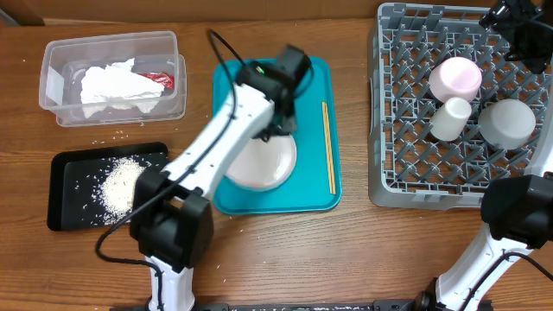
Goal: Sort waste into correct bins and load items into the dishwasher
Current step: 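Carry the empty plate right and set it flat on the teal tray, then retract the left gripper to the left and move the right gripper toward the plate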
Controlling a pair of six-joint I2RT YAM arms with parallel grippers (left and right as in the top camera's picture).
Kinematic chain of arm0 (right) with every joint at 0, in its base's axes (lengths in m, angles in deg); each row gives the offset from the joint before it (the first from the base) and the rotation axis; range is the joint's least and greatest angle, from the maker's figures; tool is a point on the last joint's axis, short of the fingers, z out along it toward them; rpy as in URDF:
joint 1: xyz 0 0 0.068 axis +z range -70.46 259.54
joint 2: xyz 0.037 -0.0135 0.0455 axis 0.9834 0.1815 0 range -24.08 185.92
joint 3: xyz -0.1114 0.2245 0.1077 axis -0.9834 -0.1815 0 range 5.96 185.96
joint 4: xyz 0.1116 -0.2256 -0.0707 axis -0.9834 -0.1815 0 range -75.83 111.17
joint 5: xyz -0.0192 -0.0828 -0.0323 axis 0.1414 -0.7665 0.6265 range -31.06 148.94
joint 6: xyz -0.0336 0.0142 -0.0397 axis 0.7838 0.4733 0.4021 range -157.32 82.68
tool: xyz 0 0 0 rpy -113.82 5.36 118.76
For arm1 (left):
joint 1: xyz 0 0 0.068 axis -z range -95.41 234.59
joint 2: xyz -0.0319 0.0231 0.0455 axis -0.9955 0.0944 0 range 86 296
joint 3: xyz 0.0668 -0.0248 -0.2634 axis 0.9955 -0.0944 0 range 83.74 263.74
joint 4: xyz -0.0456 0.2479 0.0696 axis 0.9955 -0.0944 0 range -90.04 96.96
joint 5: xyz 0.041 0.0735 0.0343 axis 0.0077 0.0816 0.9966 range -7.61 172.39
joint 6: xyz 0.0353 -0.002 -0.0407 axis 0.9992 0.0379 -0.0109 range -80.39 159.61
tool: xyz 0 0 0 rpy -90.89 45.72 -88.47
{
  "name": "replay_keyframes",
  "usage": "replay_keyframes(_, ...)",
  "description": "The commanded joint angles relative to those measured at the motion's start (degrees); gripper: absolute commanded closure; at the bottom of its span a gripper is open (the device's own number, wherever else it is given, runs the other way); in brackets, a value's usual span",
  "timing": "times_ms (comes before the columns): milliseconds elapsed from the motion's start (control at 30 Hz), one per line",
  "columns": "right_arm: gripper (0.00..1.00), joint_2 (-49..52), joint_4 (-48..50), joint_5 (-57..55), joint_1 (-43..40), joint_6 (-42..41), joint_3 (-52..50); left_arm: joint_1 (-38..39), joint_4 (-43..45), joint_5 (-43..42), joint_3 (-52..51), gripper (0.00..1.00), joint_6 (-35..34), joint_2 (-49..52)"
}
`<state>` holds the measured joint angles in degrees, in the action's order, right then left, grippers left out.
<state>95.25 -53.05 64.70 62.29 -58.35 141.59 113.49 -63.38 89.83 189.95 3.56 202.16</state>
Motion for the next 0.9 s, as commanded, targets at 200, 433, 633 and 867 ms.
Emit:
replay_keyframes(200,0.0,-0.59,0.17,0.13,-0.13,-0.44,0.5,-16.41,-8.0,2.95,15.65,0.52,-0.24,-3.15)
replay_keyframes(433,0.0,-0.59,3.67,1.95,-0.11,-2.1,0.5,-27.82,-8.96,0.42,16.79,0.0,-0.15,-3.02)
replay_keyframes(633,0.0,-0.59,6.05,18.49,0.04,-5.14,0.5,-36.13,-8.96,0.46,16.79,0.0,-0.15,-3.02)
replay_keyframes(867,0.19,0.44,0.87,23.02,10.03,12.35,0.46,-41.77,-8.96,0.44,16.79,0.0,-0.15,-3.02)
